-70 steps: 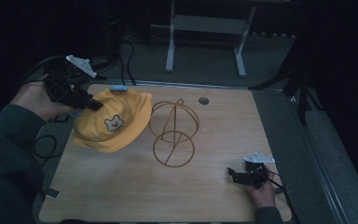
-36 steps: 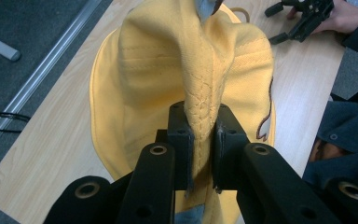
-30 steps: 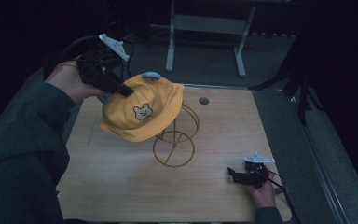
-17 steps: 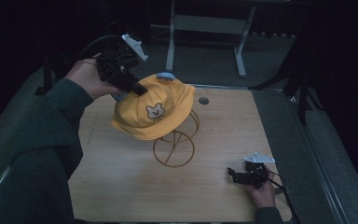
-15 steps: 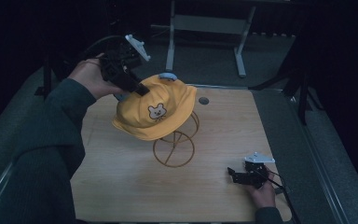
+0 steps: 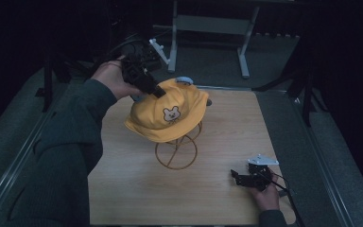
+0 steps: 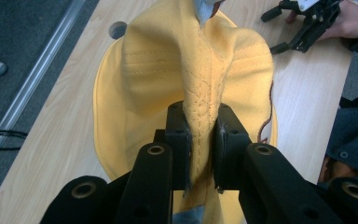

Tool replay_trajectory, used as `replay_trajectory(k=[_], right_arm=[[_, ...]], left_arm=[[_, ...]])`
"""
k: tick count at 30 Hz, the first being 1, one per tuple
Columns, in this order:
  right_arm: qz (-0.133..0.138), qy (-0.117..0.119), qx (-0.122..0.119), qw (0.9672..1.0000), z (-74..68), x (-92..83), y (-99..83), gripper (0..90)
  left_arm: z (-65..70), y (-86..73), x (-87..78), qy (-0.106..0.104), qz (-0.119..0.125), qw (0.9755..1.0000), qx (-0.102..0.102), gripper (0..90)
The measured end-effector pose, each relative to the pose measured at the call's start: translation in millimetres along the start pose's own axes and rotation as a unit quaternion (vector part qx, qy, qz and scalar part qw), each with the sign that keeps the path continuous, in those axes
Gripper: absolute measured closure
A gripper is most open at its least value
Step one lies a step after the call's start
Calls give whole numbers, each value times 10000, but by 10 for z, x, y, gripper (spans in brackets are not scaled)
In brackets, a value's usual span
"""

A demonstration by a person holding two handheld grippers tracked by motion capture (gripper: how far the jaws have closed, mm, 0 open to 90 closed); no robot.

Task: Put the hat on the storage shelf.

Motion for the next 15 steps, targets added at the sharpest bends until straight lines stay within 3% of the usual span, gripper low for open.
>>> replay_trajectory(k=[15], right_arm=[[4, 2, -19, 10000, 2, 0, 1, 138]], left_arm=[[-124, 183, 477, -32, -162, 9998, -57, 755]])
Point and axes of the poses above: each handheld gripper's, and its own axes: x roughly forward along the jaws, y roughly out of its top, z roughly to its right, the point moved 1 cm from there along x, roughly forward along the jaws, and after that the axes turned 14 degrees about -y, right-handed, at the moved point
